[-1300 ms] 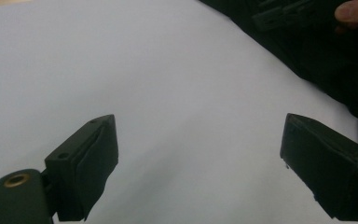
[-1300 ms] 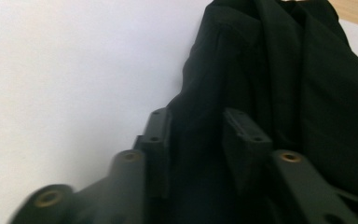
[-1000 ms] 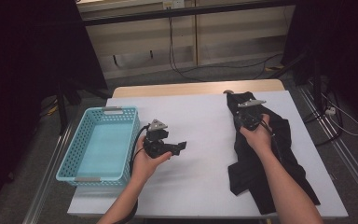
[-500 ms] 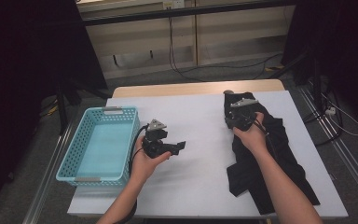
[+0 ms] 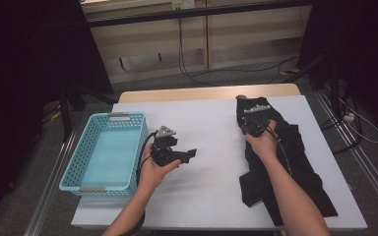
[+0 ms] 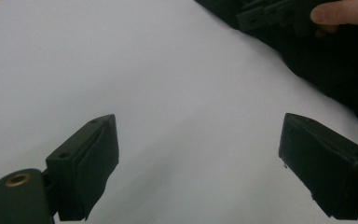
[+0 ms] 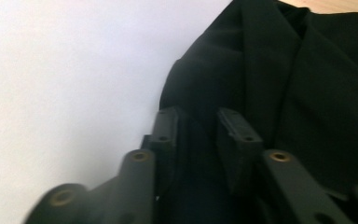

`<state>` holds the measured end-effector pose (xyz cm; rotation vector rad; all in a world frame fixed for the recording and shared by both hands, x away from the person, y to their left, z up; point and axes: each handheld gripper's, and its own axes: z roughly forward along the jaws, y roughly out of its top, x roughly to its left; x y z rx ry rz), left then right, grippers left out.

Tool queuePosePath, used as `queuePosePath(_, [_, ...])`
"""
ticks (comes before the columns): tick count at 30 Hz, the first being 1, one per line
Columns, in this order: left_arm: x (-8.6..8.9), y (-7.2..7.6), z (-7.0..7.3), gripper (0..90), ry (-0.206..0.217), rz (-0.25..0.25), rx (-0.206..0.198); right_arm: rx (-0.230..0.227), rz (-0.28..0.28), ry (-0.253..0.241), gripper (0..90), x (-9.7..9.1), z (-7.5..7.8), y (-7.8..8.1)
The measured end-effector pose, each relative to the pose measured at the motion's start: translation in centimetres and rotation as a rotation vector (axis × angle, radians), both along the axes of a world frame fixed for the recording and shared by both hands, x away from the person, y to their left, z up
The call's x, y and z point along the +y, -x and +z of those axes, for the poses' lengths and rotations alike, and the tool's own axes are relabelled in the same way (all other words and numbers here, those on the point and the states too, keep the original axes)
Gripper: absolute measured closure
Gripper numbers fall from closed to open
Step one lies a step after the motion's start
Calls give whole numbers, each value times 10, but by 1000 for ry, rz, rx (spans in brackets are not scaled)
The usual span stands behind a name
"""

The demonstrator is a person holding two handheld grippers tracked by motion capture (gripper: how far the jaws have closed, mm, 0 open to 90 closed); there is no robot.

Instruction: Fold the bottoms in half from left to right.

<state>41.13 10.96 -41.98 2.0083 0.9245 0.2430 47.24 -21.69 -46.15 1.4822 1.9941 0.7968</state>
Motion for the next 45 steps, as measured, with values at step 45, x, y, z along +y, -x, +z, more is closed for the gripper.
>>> queuePosePath(45, [34,-13,23,65,24,162,-6,21,588,-138,655,180,22,78])
